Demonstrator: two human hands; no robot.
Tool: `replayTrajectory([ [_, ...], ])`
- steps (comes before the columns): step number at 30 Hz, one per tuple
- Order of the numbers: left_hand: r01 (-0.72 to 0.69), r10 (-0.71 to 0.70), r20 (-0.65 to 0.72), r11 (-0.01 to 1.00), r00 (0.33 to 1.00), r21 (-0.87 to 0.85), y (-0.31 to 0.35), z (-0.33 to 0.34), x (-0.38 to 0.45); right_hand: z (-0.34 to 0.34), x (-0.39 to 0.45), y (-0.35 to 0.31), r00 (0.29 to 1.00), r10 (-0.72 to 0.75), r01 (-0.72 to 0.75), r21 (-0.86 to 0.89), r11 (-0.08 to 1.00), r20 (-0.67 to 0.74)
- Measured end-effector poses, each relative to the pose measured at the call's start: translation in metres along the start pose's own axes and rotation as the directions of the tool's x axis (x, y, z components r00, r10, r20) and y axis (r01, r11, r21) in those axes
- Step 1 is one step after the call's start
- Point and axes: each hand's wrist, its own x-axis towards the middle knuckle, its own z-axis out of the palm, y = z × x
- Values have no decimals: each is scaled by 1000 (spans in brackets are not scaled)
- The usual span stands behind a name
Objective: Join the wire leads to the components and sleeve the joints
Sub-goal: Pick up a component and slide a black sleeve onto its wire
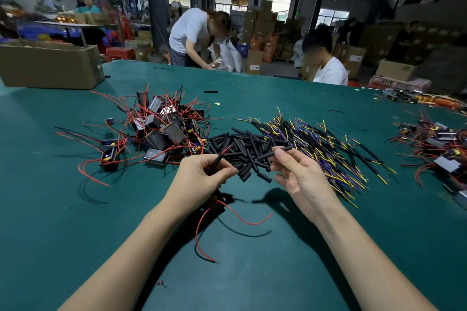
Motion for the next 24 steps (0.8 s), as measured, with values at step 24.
replayTrajectory([
  [24, -158, 166, -96, 984, 982, 88, -4, 5, 0, 0, 7, 12, 991, -118, 115, -48, 992, -60],
])
